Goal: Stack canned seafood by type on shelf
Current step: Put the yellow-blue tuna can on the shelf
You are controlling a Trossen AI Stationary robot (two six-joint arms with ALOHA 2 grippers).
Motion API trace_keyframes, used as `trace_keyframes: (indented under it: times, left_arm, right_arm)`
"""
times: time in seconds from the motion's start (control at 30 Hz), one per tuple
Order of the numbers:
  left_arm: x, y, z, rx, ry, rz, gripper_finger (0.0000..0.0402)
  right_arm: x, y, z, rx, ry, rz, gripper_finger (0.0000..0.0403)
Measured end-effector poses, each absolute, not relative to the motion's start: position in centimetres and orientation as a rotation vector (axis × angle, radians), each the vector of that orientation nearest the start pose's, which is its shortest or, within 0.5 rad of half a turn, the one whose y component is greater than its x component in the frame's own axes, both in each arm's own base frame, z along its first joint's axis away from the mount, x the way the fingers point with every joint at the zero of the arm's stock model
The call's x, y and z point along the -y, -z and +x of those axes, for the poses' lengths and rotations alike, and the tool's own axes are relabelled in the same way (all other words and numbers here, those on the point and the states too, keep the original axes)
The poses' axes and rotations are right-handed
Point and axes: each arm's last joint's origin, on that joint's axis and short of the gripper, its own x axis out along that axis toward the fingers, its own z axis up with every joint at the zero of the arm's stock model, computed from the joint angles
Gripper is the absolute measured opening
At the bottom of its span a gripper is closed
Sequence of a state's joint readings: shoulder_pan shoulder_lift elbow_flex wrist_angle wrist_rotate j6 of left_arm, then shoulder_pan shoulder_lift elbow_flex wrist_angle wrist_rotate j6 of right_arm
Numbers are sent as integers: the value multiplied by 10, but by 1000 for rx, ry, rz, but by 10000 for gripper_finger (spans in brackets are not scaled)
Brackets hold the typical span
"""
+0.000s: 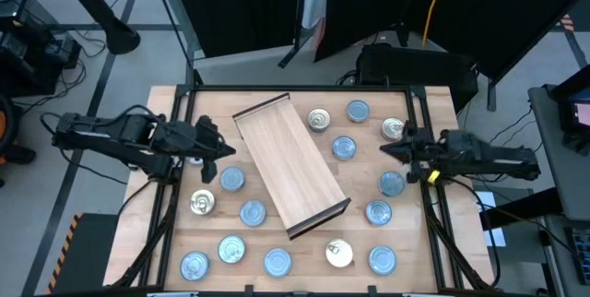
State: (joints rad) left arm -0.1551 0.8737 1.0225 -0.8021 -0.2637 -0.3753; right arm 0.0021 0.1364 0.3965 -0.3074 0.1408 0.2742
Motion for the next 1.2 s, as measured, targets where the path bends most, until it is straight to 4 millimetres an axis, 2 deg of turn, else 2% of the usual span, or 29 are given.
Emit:
trace_keyframes:
  times: [0.2,0.27,0.33,0.43,0.57,0.7,0.8,0.9,1.0,1.2]
  left_arm:
    - [13,-349,156,-535,-311,-181,2]
    - [13,-350,155,-521,-308,-170,2]
    - [13,-351,154,-518,-307,-169,2]
    - [13,-351,153,-521,-307,-168,2]
    - [13,-350,152,-541,-285,-172,2]
    - [14,-347,148,-588,-248,-206,2]
    - [14,-340,144,-655,-295,-298,2]
    - [14,-330,138,-772,-357,-412,2]
    - [15,-320,131,-900,-454,-512,2]
    - [19,-303,127,-1090,-709,-557,2]
  right_arm:
    - [9,-370,56,-46,309,168,0]
    - [10,-397,58,-90,363,133,0]
    - [11,-411,67,-151,406,114,0]
    - [11,-403,91,-295,411,93,0]
    - [10,-365,117,-480,431,119,0]
    - [8,-325,128,-592,449,171,0]
    - [6,-306,129,-629,466,222,0]
    - [5,-295,128,-647,475,243,0]
    - [5,-292,128,-656,475,237,0]
    - [5,-293,128,-649,464,216,0]
